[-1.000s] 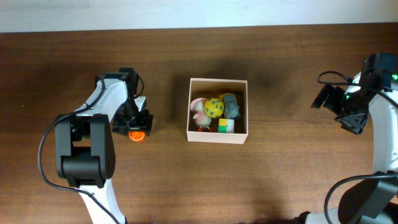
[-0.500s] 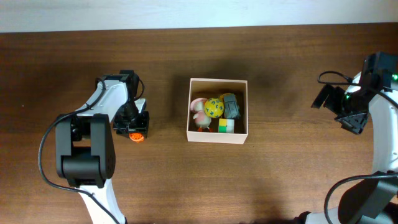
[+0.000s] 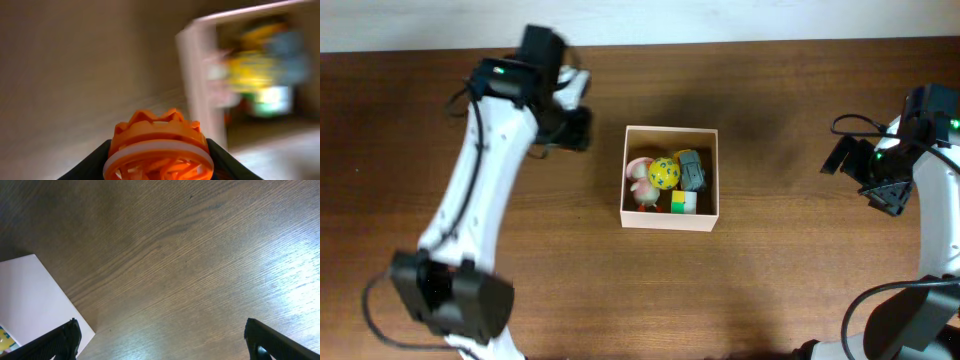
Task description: Pack container
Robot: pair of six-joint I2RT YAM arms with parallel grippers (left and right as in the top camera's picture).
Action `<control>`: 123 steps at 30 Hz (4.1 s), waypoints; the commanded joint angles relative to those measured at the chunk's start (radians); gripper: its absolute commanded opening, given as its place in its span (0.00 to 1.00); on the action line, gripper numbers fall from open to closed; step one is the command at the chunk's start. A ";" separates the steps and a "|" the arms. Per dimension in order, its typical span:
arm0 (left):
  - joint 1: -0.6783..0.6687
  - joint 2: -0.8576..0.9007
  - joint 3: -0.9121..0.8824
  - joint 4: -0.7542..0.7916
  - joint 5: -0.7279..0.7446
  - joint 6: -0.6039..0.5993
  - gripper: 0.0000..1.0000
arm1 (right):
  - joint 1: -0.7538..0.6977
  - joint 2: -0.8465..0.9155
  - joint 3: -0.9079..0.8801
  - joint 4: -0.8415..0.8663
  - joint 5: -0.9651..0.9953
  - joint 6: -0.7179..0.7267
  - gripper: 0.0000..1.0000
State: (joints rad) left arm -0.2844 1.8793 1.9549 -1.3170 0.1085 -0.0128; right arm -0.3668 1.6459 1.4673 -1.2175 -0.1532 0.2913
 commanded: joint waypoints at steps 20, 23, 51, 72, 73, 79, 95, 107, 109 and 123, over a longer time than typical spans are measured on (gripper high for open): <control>-0.431 0.266 -0.090 0.175 0.014 -0.025 0.70 | -0.006 0.001 -0.005 0.003 -0.009 -0.003 0.99; -0.421 0.250 -0.063 0.166 -0.020 -0.025 0.84 | -0.006 0.001 -0.005 0.003 -0.009 -0.003 0.99; 0.232 -0.077 0.359 -0.370 -0.226 -0.140 0.99 | -0.006 0.001 -0.005 0.003 -0.009 -0.003 0.99; 0.264 -0.077 0.359 -0.370 -0.226 -0.140 0.99 | 0.481 -0.401 -0.005 0.023 0.051 -0.042 0.99; 0.264 -0.077 0.359 -0.370 -0.226 -0.140 0.99 | 0.504 -0.427 -0.006 0.045 0.110 -0.063 0.99; 0.264 -0.077 0.359 -0.370 -0.226 -0.140 0.99 | 0.455 -0.615 -0.129 0.343 0.207 -0.078 0.99; 0.264 -0.077 0.359 -0.370 -0.226 -0.140 0.99 | 0.248 -1.386 -0.988 0.638 0.254 -0.078 0.99; 0.264 -0.077 0.359 -0.370 -0.226 -0.140 0.99 | 0.248 -1.643 -1.287 0.631 0.187 -0.074 0.99; 0.264 -0.077 0.359 -0.370 -0.226 -0.140 0.99 | 0.248 -1.643 -1.311 0.631 0.183 -0.074 0.99; 0.264 -0.077 0.359 -0.370 -0.226 -0.140 0.99 | 0.248 -1.643 -1.315 0.632 0.184 -0.074 0.99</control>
State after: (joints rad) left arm -0.0238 1.8046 2.3093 -1.6867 -0.1097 -0.1402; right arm -0.1108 0.0147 0.1604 -0.5888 0.0395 0.2241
